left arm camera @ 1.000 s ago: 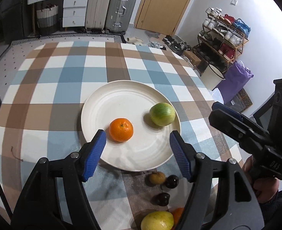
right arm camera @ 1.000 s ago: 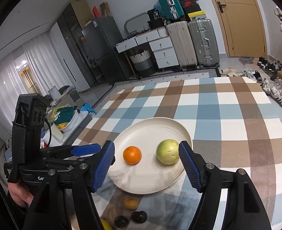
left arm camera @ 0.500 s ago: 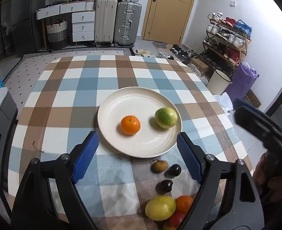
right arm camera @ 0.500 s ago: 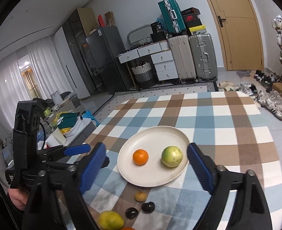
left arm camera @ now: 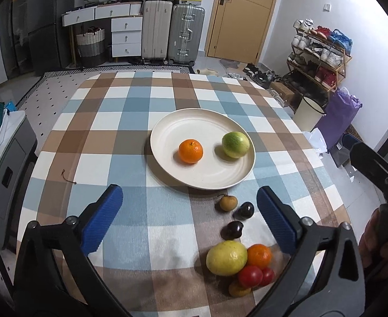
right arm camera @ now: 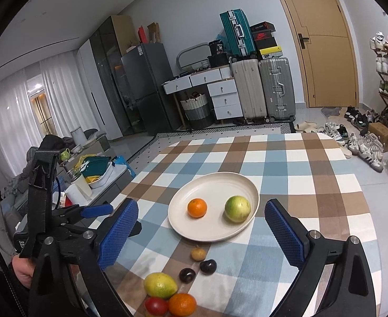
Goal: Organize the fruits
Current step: 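Withdraw both grippers from the plate back toward the remaining fruits, then close the left gripper around the large yellow citrus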
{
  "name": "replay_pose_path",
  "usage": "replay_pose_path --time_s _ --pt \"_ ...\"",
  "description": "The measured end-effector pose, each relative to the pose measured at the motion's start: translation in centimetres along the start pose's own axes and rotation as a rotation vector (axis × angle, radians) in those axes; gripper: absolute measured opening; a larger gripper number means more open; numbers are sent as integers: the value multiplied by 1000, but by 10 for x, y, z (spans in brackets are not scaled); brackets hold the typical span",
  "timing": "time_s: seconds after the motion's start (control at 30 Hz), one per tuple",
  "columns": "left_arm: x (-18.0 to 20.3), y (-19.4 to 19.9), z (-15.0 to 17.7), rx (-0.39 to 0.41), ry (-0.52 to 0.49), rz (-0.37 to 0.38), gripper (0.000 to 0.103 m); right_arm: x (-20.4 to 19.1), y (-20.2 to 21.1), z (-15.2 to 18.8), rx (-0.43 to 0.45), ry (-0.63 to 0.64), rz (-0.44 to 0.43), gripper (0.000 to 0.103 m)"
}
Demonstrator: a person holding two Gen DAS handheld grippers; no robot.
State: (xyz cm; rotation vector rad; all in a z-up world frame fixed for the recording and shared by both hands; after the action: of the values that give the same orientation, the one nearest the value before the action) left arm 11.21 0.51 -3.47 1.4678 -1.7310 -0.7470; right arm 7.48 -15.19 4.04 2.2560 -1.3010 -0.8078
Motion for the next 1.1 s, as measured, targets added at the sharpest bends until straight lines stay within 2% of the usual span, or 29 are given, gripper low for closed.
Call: replay_pose_path --time_s 0.13,0.27,0.63,0.87,1.1 --pt "0 0 9 -1 -7 -5 102 -2 5 5 6 6 2 99" --pt "1 -7 20 -40 -4 44 102 -6 10 10 2 13 6 101" --pt "8 -31 43 -108 -36 66 102 -11 11 18 -9 22 11 102" --pt "13 -60 59 -201 -58 111 102 -11 8 26 -27 19 8 102" --pt "16 -77 65 -247 -49 153 102 -10 1 32 -48 10 0 102"
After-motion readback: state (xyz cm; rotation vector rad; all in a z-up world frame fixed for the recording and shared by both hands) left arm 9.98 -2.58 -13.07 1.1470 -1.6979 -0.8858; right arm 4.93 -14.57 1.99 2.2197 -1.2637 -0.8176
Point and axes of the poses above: each gripper's, at about its wrist camera, not at the fingertips, and y roughly against the way its jaws point, x to its right, z to its underside, the point moved 4 cm from there along -y, roughly the way its jaws point, and after that the axes turned 9 degrees about -x, right-handed, at the moved point
